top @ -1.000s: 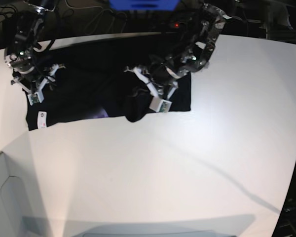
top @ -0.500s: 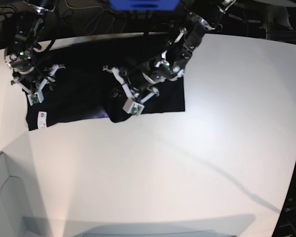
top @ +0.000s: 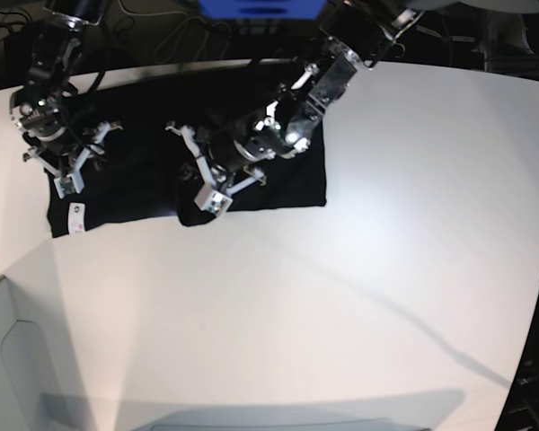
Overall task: Fold the T-shirt properly
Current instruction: 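Lift the end held by the left gripper and fold it toward the right gripper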
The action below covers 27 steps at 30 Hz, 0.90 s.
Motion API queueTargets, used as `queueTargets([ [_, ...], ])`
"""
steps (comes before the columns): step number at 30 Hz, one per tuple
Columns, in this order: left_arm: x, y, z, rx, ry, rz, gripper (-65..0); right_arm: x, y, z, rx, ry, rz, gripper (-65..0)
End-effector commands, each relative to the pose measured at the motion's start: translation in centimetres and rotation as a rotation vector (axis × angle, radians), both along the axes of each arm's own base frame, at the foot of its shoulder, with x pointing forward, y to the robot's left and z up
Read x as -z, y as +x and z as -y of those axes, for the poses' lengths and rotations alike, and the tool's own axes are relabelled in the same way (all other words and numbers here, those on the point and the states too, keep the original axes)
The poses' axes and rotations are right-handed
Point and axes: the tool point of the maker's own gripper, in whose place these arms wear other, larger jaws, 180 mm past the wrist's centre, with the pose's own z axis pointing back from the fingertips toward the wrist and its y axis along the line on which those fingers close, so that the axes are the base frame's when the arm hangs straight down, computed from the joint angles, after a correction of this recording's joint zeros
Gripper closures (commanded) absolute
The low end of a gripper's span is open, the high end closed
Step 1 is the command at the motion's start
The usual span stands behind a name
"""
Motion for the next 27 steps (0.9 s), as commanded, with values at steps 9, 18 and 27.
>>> queueTargets([
  [9,-1.3,0.3,0.5,0.022,-0.012,0.005,-20.3,-1.1,0.8,0.2,-0.015,-0.009,0.041,-29.8],
  [18,-6.3,1.3,-1.8,0.008,-0.054,0.161,-38.6,-1.2,0.9,0.2,-0.015,-0.010,0.044,-29.8],
  [27,-2.4,0.5,-10.9,-0.084,0.124,0.115,-24.9,-1.5,1.5,0.1,-0.014,-0.007,0.060,-29.7],
])
